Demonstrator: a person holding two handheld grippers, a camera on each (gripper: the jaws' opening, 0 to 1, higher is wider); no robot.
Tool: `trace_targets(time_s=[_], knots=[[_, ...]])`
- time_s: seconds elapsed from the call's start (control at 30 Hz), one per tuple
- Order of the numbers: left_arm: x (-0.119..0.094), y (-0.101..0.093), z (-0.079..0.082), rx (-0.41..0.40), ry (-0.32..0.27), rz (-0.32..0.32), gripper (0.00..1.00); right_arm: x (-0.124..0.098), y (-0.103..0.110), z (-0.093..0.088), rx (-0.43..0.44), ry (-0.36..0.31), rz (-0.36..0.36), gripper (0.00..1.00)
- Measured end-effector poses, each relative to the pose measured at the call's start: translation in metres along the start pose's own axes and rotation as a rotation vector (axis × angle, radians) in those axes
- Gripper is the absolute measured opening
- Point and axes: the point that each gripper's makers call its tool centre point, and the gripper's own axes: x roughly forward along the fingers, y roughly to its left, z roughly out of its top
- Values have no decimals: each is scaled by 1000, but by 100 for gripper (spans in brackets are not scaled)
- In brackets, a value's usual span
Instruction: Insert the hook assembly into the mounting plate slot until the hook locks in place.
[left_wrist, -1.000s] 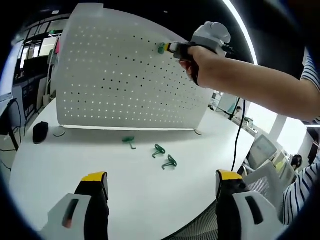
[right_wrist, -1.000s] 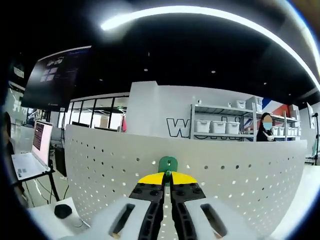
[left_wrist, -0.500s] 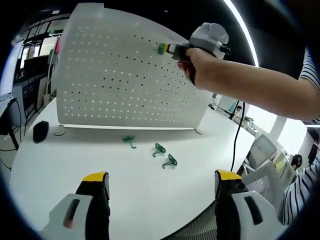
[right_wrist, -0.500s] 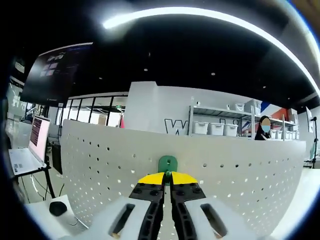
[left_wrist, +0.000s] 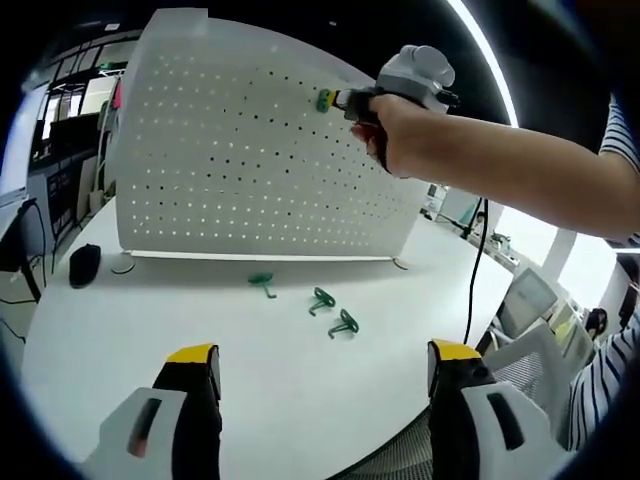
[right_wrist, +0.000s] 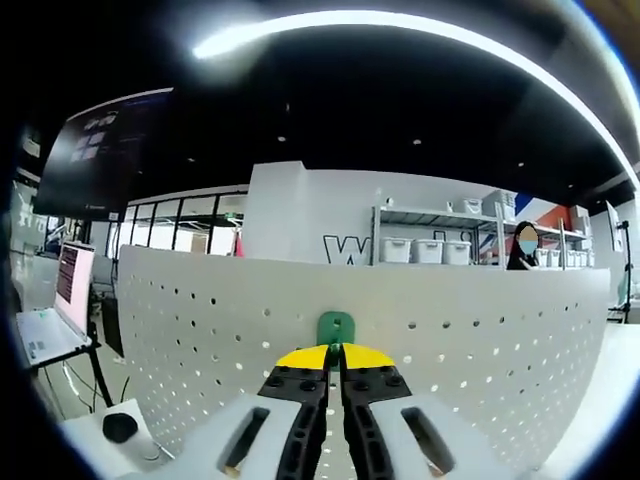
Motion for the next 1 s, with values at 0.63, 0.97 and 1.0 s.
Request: trace_targets(time_s=[0.63, 0.97, 1.0], knots=[[-1, -1, -2, 13, 10, -1, 88, 7, 2, 17, -7, 54, 29, 9], [-3, 0, -2, 17, 5, 7, 87, -15, -17, 39, 24, 26, 15, 13], [-4, -1, 0, 32, -3, 9, 87, -17, -19, 46, -16, -2, 9, 13]])
